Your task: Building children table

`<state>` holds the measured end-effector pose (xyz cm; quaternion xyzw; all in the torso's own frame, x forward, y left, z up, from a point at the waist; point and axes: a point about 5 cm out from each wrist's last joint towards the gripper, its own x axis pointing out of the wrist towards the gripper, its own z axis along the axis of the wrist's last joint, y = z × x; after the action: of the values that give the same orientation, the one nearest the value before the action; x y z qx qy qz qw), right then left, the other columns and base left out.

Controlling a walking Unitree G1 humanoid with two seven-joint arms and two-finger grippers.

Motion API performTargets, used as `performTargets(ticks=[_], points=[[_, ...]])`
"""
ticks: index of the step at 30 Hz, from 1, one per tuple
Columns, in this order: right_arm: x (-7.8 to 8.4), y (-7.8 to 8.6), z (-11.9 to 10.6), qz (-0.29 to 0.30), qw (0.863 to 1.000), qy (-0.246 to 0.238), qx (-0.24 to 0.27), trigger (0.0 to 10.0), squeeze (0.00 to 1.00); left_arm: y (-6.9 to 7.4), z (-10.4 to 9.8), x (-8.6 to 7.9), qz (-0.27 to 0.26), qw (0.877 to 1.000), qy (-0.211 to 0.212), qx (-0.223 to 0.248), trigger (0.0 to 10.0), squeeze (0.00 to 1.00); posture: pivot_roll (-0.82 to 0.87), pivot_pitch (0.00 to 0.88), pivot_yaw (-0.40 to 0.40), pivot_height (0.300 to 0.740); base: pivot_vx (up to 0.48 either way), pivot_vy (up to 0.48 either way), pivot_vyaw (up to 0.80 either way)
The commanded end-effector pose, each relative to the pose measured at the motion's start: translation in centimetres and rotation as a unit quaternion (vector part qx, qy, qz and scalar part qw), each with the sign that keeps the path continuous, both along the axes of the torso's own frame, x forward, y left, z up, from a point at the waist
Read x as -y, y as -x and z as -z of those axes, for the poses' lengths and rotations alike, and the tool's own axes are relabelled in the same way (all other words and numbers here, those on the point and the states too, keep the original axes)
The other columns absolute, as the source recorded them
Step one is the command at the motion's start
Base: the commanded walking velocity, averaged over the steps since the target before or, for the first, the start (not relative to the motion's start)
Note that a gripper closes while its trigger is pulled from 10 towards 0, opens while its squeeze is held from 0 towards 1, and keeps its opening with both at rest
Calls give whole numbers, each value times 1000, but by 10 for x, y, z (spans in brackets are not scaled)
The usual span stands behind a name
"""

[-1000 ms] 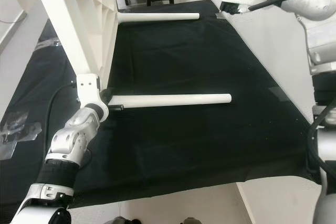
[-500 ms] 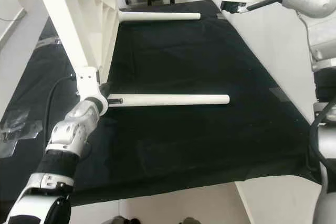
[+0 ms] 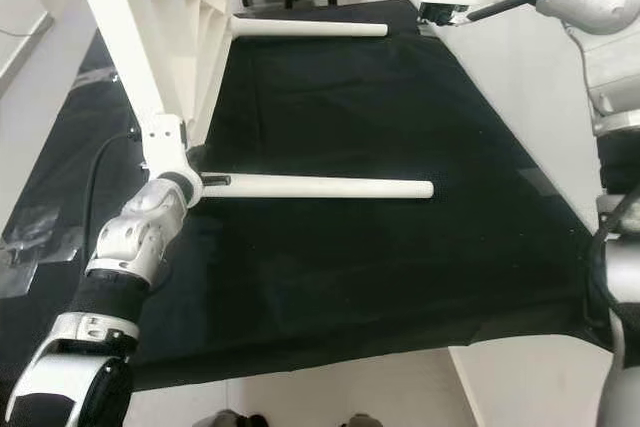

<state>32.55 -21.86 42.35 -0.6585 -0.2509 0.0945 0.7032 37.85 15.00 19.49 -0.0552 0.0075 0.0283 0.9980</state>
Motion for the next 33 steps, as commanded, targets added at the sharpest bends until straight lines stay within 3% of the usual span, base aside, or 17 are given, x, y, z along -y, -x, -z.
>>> performTargets(ticks=[1, 3, 4, 5, 8, 9, 11, 14, 15, 16, 18, 20, 21, 23, 25, 29, 33], points=[[51, 5, -4, 100, 992, -71, -5, 0, 0, 4, -29, -63, -125, 990, -11, 64, 10000, 0, -160, 120, 30, 740, 0, 0, 0], [61, 6, 0, 121, 989, -84, -5, 0, 0, 5, -37, -77, -140, 987, -16, 76, 10000, 0, -157, 119, 33, 740, 0, 0, 0], [76, 9, 9, 150, 983, -102, -12, 0, 0, 7, -52, -97, -161, 982, -23, 94, 10000, 0, -145, 116, 36, 740, 0, 0, 0], [76, 9, 9, 150, 983, -102, -12, 0, 0, 7, -52, -97, -161, 982, -23, 94, 10000, 0, -145, 116, 36, 740, 0, 0, 0], [117, 19, 47, 236, 958, -157, -48, 0, 0, 22, -112, -152, -202, 964, -56, 164, 10000, 0, -119, 107, 34, 740, 0, 0, 0], [117, 19, 47, 236, 958, -157, -48, 0, 0, 22, -112, -152, -202, 964, -56, 164, 10000, 0, -119, 107, 34, 740, 0, 0, 0], [125, 20, 84, 255, 940, -207, -96, 0, 0, 29, -153, -159, -190, 956, -78, 209, 10000, 0, -85, 97, 18, 740, 0, 0, 0], [125, 21, 99, 258, 932, -228, -115, 0, 0, 32, -168, -159, -183, 953, -87, 226, 10000, 0, -75, 94, 16, 740, 0, 0, 0], [122, 21, 121, 260, 923, -247, -141, 0, 0, 35, -189, -157, -171, 949, -93, 249, 10000, 0, -63, 89, 17, 740, 0, 0, 0], [106, 20, 147, 237, 913, -282, -175, 0, 0, 38, -212, -150, -151, 944, -104, 276, 10000, 0, -53, 82, 27, 740, 0, 0, 0], [106, 20, 147, 237, 913, -282, -175, 0, 0, 38, -212, -150, -151, 944, -104, 276, 10000, 0, -53, 82, 27, 740, 0, 0, 0], [63, 18, 189, 180, 895, -334, -235, 0, 0, 42, -246, -132, -111, 935, -120, 315, 10000, 0, -36, 77, 41, 740, 0, 0, 0], [63, 18, 189, 180, 895, -334, -235, 0, 0, 42, -246, -132, -111, 935, -120, 315, 10000, 0, -36, 77, 41, 740, 0, 0, 0], [4, 15, 217, 107, 868, -383, -296, 0, 0, 38, -257, -105, -58, 935, -123, 328, 10000, 0, -24, 68, 50, 740, 0, 0, 0], [4, 15, 217, 107, 868, -383, -296, 0, 0, 38, -257, -105, -58, 935, -123, 328, 10000, 0, -24, 68, 50, 740, 0, 0, 0], [-42, 16, 227, 50, 848, -404, -339, 0, 0, 34, -255, -88, -20, 938, -118, 325, 10000, 0, -22, 70, 57, 740, 0, 0, 0], [-60, 16, 228, 30, 843, -406, -352, 0, 0, 30, -248, -81, -4, 942, -118, 314, 10000, 0, -17, 74, 58, 740, 0, 0, 0]])
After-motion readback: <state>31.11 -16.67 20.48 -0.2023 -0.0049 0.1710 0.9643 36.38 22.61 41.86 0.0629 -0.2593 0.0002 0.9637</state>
